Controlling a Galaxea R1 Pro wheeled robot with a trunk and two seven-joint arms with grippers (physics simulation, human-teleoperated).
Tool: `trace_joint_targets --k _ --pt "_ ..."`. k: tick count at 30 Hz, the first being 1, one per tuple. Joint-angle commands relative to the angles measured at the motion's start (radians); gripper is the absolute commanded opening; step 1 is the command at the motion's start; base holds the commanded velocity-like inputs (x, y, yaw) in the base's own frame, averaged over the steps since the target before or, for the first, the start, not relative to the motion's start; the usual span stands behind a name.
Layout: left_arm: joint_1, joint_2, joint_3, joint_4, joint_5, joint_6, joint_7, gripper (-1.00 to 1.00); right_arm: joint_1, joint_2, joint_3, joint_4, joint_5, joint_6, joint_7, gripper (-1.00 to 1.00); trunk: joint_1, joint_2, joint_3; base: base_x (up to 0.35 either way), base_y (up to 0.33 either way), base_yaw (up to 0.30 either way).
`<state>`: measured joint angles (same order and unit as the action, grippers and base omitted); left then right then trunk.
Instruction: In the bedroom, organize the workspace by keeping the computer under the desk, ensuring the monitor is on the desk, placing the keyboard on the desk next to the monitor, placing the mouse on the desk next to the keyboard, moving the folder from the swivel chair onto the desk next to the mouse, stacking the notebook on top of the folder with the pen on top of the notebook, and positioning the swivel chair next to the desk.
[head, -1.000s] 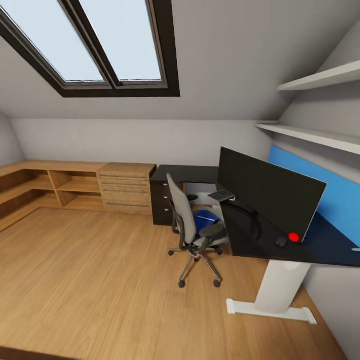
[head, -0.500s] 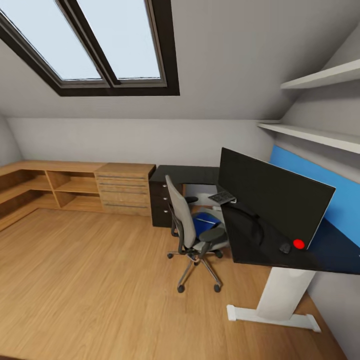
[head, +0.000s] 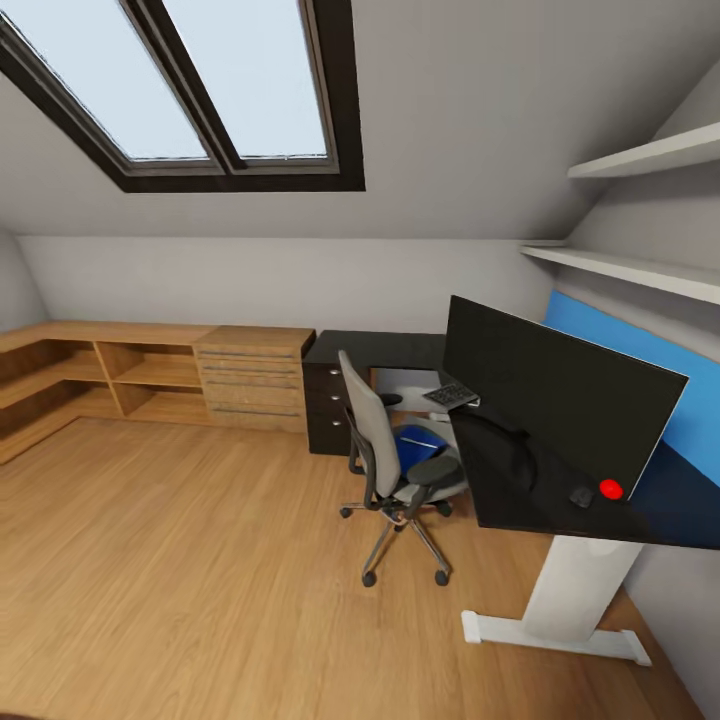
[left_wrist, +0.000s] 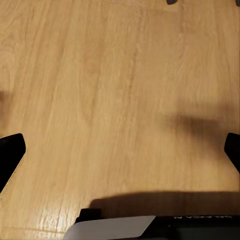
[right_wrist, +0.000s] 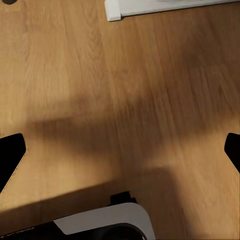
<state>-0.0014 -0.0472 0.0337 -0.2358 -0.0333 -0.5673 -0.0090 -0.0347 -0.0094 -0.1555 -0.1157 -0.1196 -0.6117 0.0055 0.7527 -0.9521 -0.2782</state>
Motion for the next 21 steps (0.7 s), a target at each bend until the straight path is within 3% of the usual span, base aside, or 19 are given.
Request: trace_joint_targets --k 1,8,21 --pt "0.000 0.000 0.003 0.000 -0.003 -0.002 -0.001 1.00 -0.001 0.000 0.004 0.001 -0.009 -0.004 0.001 1.00 0.000 -0.001 -0.001 0.001 0.275 0.000" --pt "0.000 0.000 0.004 0.000 -0.003 -0.002 -0.002 1.00 -0.001 -0.001 0.004 0.001 -0.009 -0.004 0.001 1.00 0.000 -0.001 -0.001 0.065 0.259 -0.060" --pt "0.000 -0.005 0.002 0.000 -0.004 -0.002 0.000 1.00 -0.001 -0.001 0.004 0.001 -0.009 -0.004 0.001 1.00 0.000 -0.001 -0.001 0.015 0.034 -0.156"
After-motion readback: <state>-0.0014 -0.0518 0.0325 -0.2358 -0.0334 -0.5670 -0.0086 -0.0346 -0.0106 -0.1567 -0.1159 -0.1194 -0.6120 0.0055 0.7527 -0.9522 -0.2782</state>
